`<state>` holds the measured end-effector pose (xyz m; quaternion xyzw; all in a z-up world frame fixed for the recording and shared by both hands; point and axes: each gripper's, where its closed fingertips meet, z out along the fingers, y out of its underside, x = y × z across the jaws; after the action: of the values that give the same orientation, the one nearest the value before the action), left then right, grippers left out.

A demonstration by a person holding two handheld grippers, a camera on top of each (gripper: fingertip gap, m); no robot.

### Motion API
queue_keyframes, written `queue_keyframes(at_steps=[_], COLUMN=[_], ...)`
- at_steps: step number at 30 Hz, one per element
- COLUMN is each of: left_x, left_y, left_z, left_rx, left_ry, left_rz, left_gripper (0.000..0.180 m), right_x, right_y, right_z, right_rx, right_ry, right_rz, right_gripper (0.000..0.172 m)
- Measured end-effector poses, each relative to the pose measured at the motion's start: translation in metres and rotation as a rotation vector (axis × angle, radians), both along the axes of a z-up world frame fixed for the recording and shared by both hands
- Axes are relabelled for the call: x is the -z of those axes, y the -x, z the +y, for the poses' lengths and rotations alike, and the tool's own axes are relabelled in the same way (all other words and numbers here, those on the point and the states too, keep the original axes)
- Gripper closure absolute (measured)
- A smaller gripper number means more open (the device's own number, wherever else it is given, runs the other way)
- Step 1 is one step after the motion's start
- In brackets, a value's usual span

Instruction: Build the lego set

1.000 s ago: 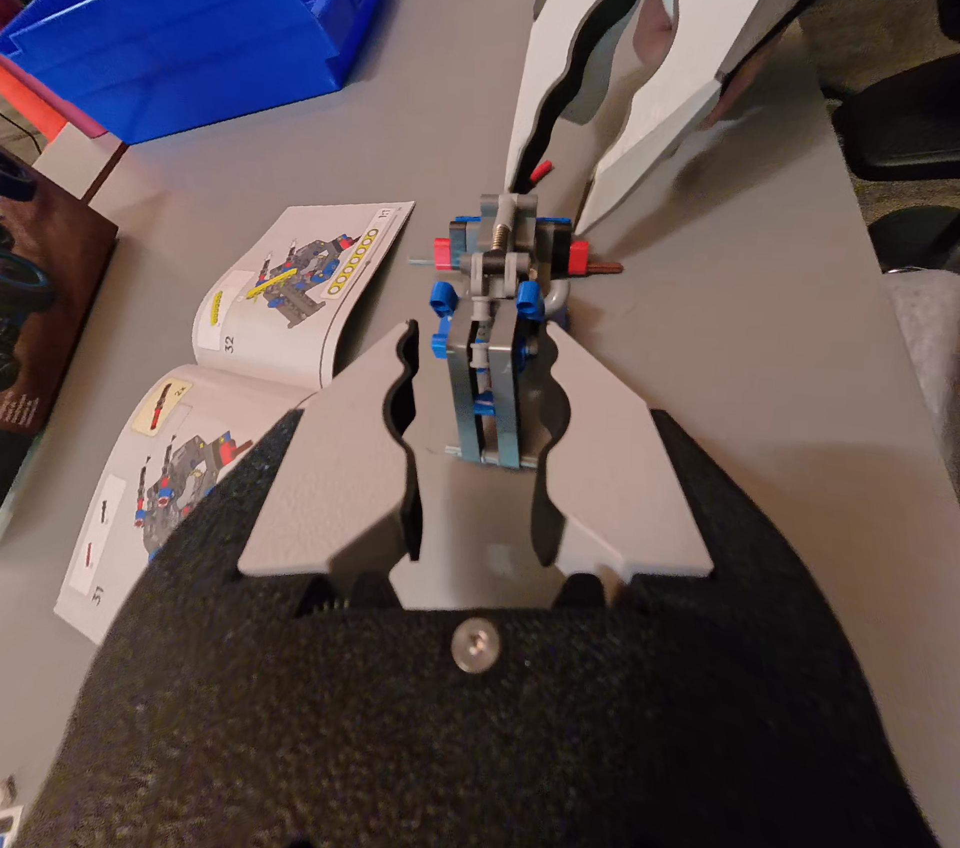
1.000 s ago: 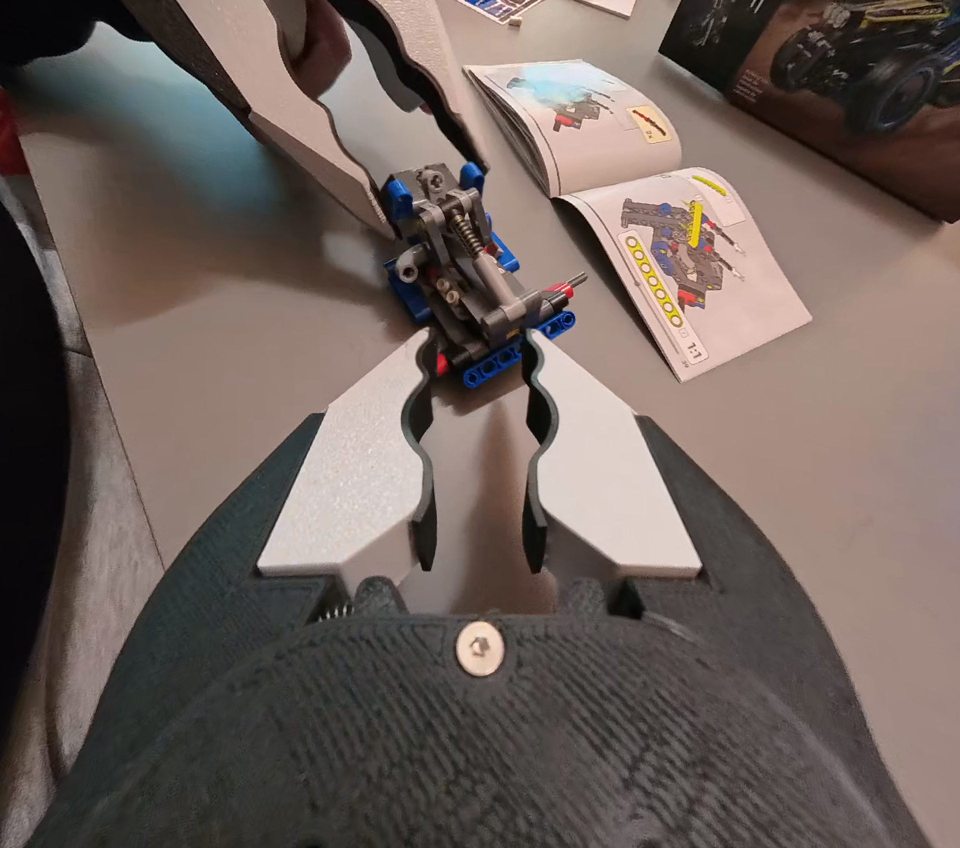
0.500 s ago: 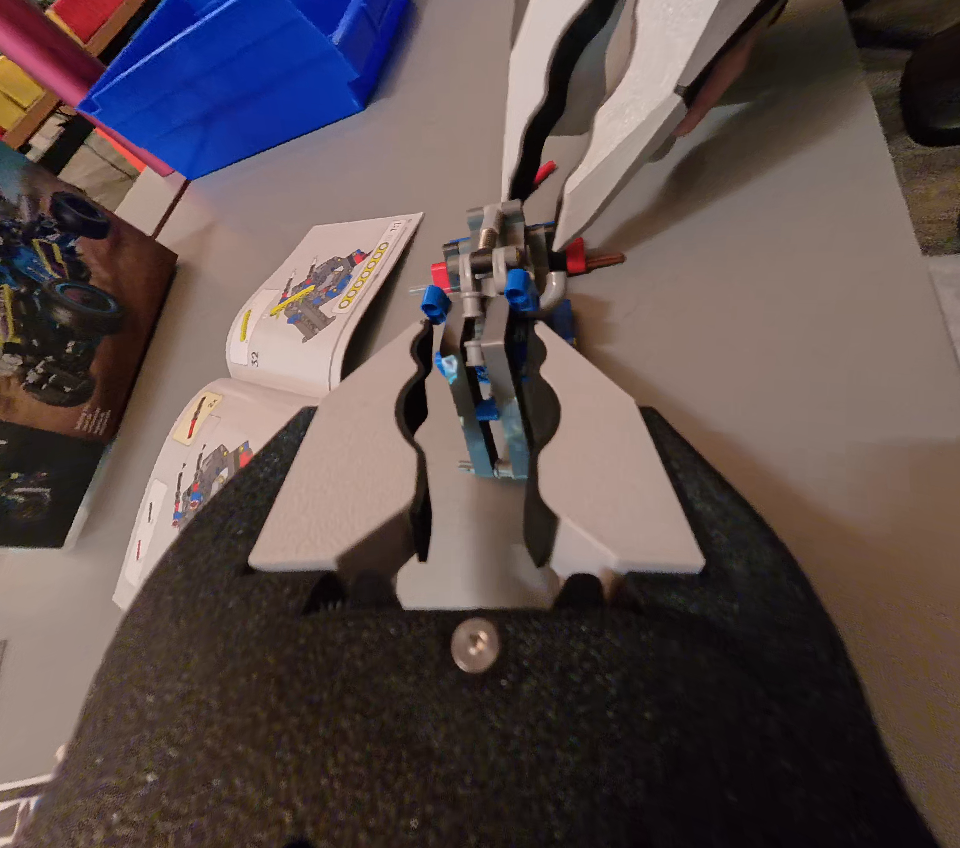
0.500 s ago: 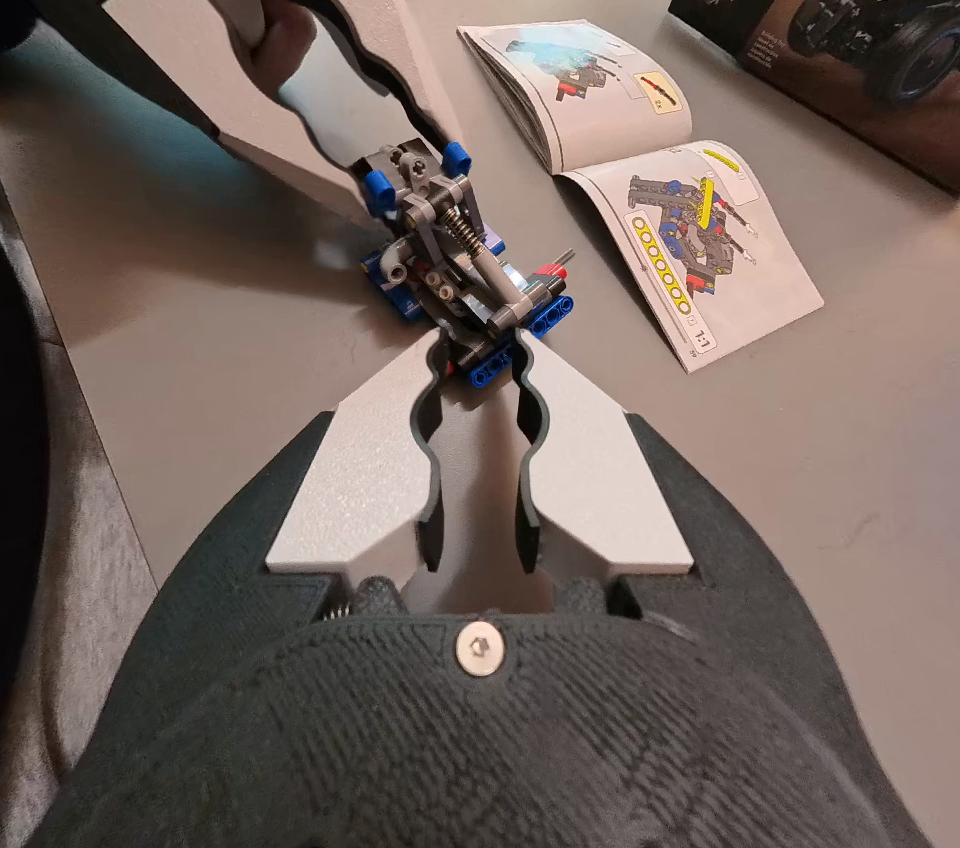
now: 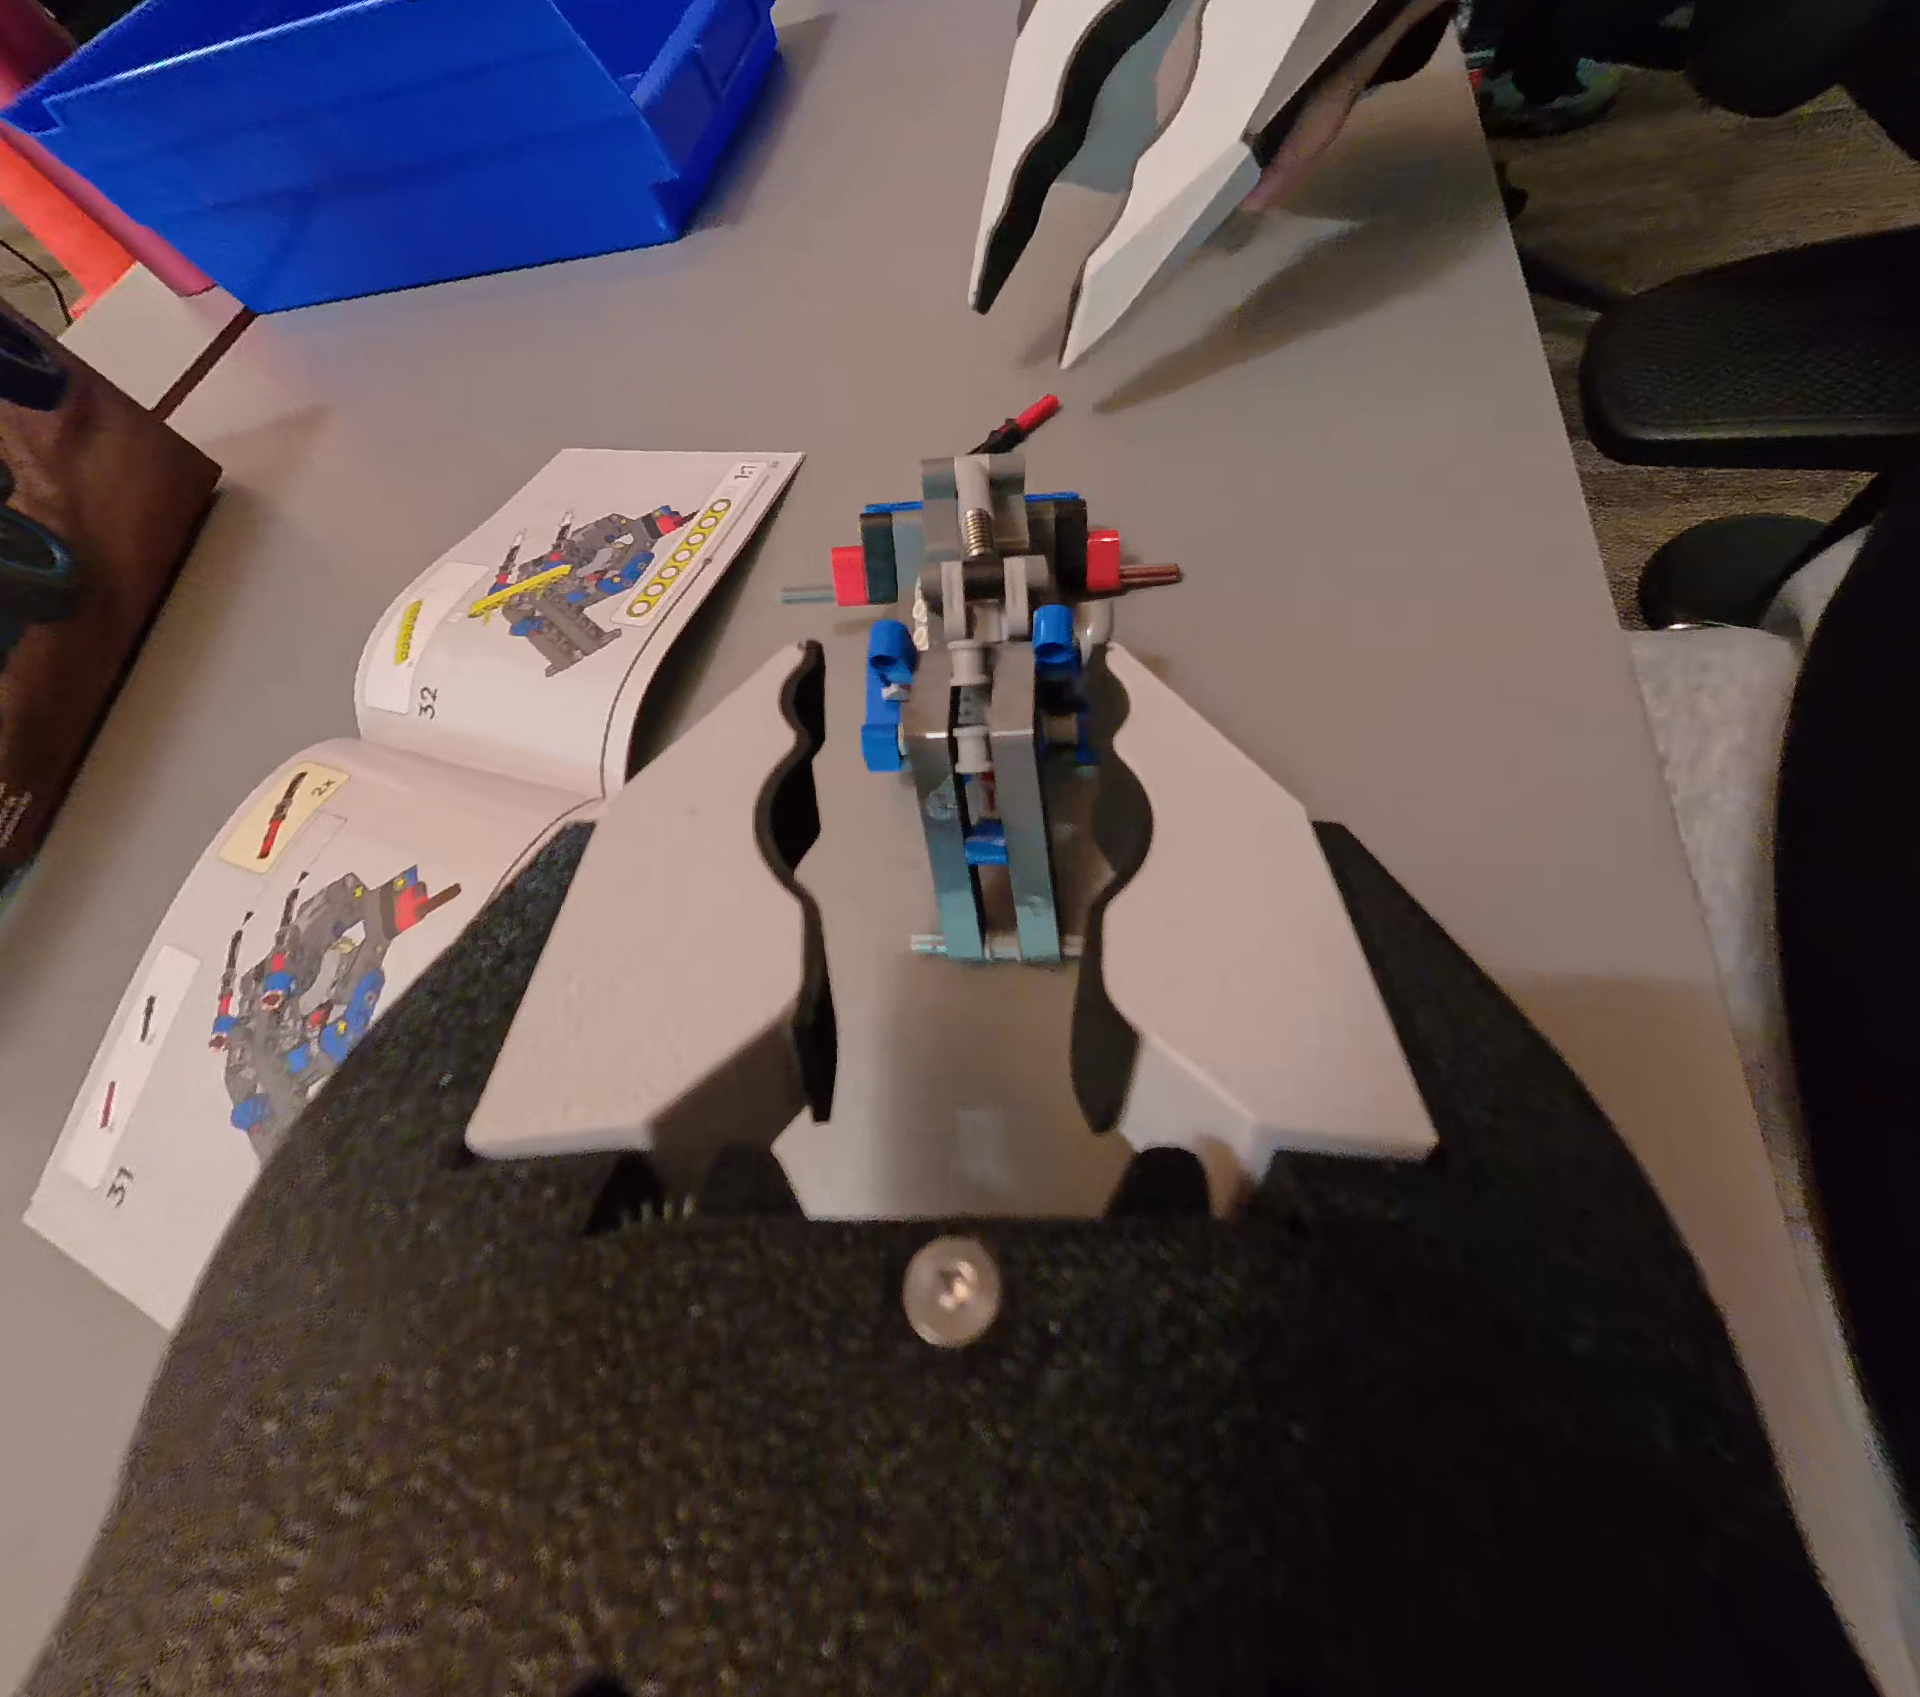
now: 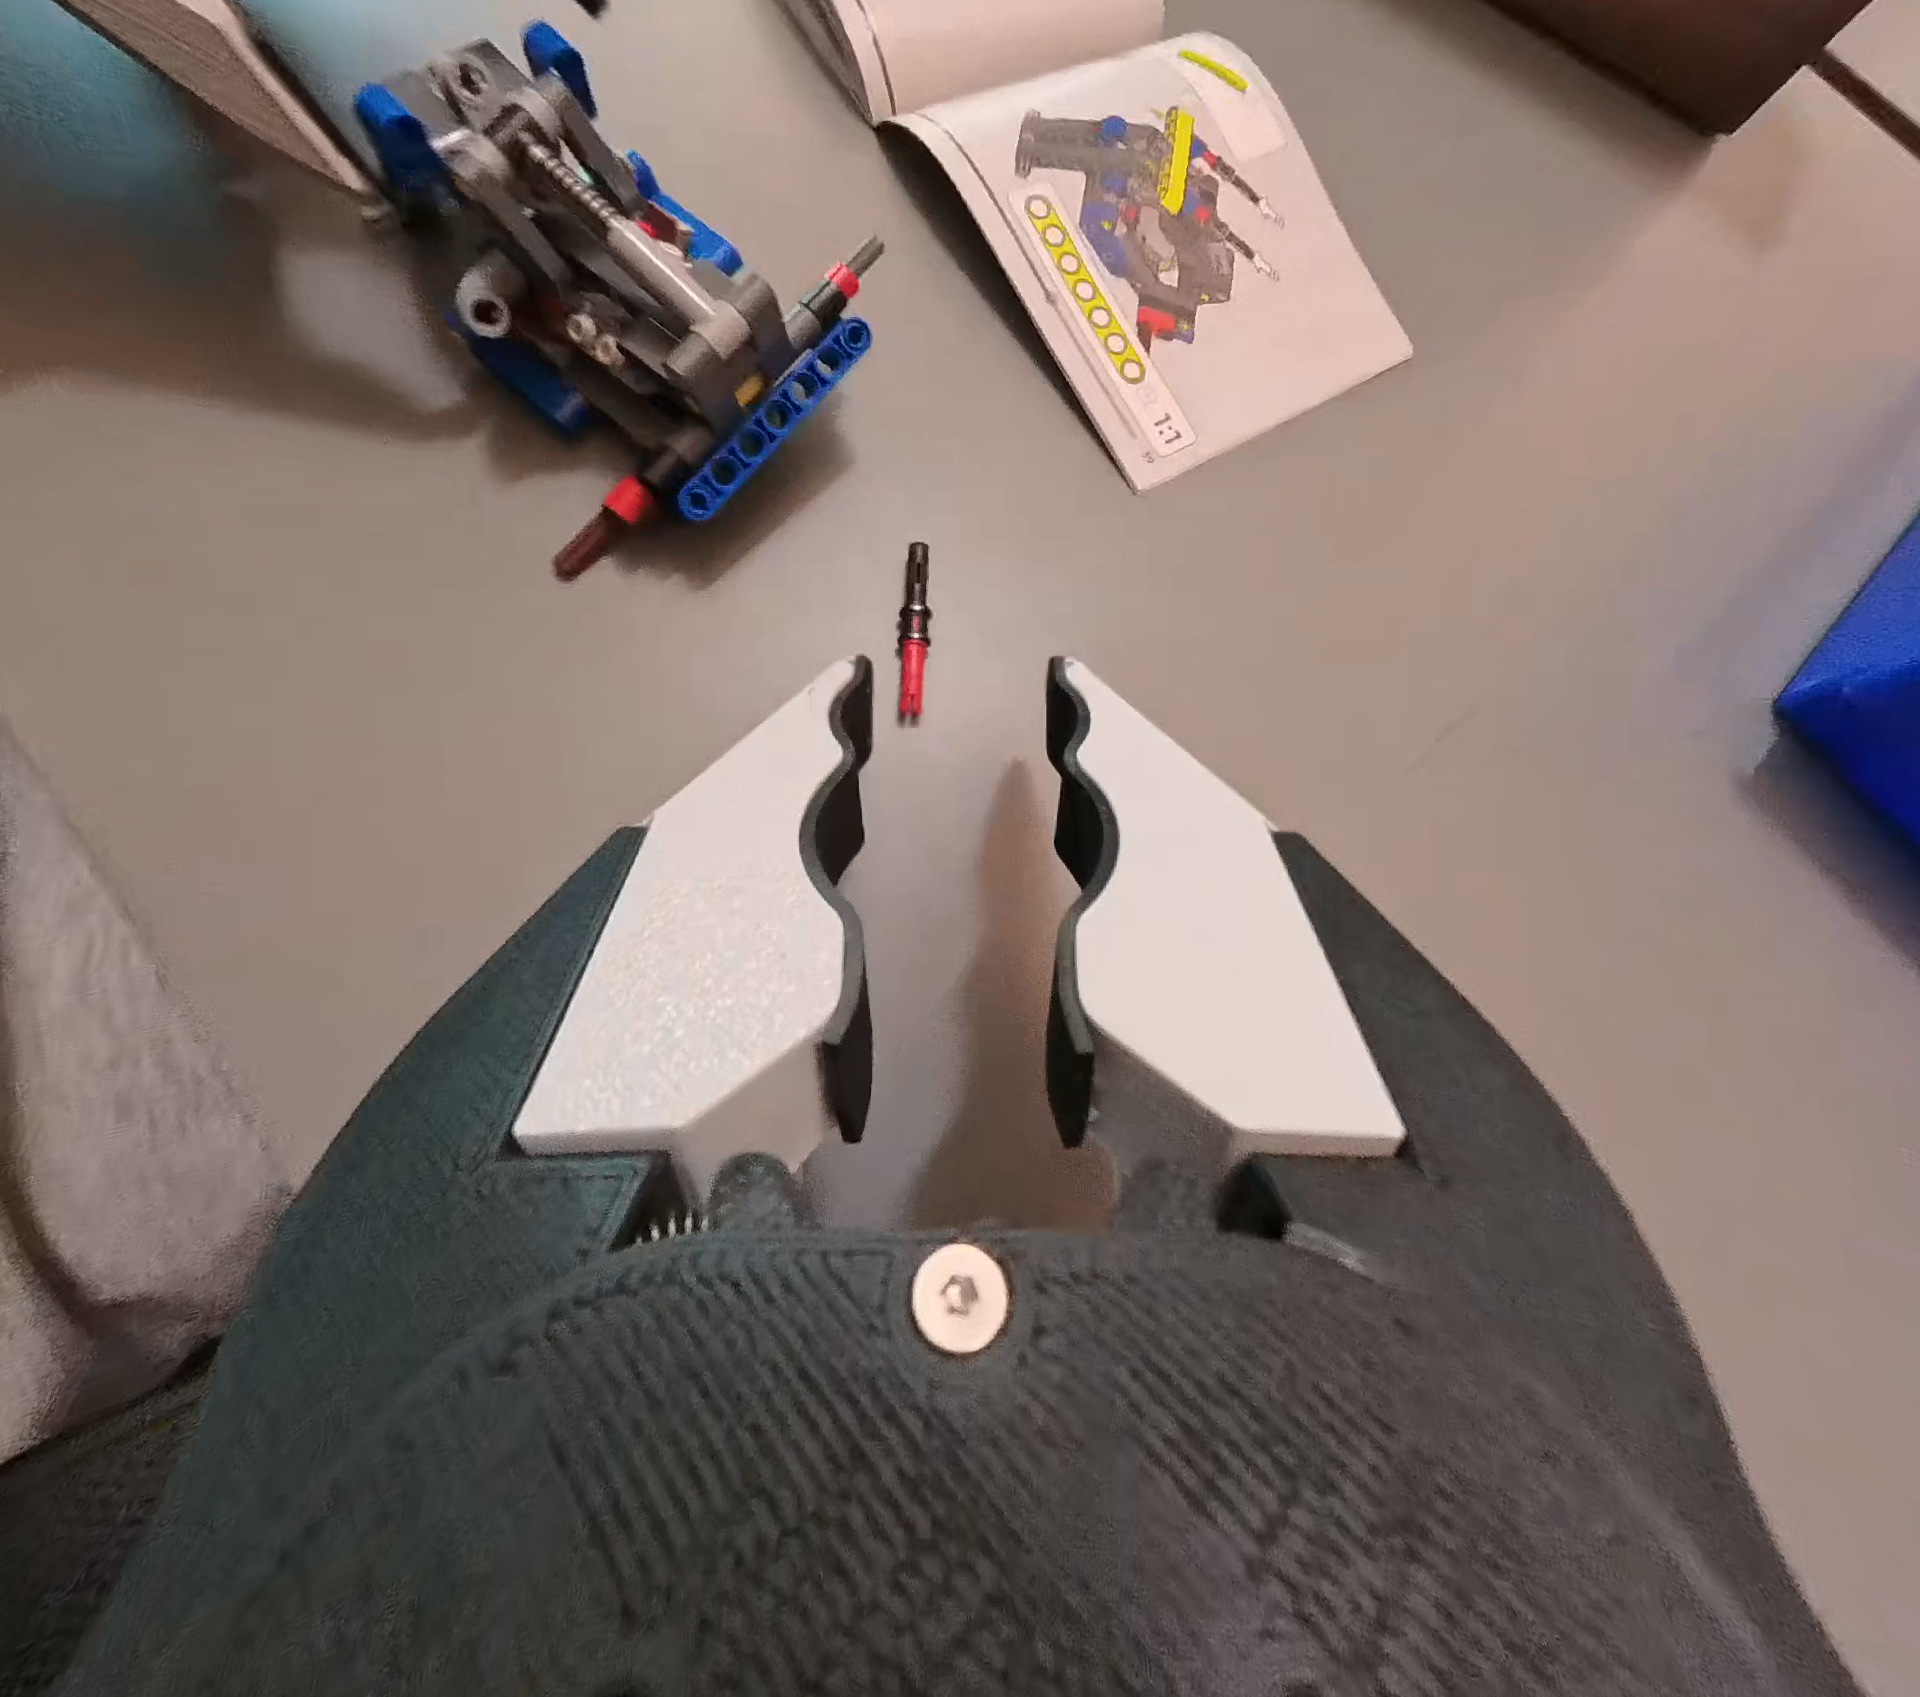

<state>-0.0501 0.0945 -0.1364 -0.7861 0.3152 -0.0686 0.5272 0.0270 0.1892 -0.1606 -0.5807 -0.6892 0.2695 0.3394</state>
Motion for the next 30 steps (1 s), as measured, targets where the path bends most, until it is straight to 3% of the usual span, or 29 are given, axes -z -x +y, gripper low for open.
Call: queue_keyframes(at_steps=[5,8,12,16,20,22,26,30], left_x=[-0.004,-0.012,-0.022,-0.037,-0.064,-0.073,-0.074,-0.077], left_y=[0.006,0.009,0.013,0.014,-0.014,-0.027,-0.041,-0.042], left_z=[-0.005,-0.010,-0.012,-0.004,0.007,0.015,0.026,0.031], left_rx=[-0.030,-0.056,-0.094,-0.161,-0.146,-0.162,-0.219,-0.290], left_ry=[-0.009,-0.022,-0.029,-0.061,-0.109,-0.146,-0.231,-0.260], left_rz=[0.027,0.026,-0.009,-0.044,-0.169,-0.190,-0.076,-0.062], left_gripper=[0.134,0.137,0.140,0.145,0.148,0.145,0.146,0.157], right_x=[0.017,0.022,0.020,-0.018,-0.088,-0.109,-0.122,-0.125], right_y=[0.015,0.023,0.023,0.029,0.034,0.031,0.036,0.052], right_z=[-0.002,-0.008,-0.009,-0.001,-0.009,-0.009,-0.026,-0.051], right_rx=[-0.060,-0.094,-0.062,0.116,0.248,0.309,0.329,0.263], right_ry=[-0.024,-0.014,0.025,0.200,0.646,0.845,0.982,0.945], right_rz=[-0.084,-0.099,-0.062,0.207,0.681,0.862,0.976,0.958], right_gripper=[0.147,0.167,0.167,0.167,0.167,0.168,0.169,0.168])
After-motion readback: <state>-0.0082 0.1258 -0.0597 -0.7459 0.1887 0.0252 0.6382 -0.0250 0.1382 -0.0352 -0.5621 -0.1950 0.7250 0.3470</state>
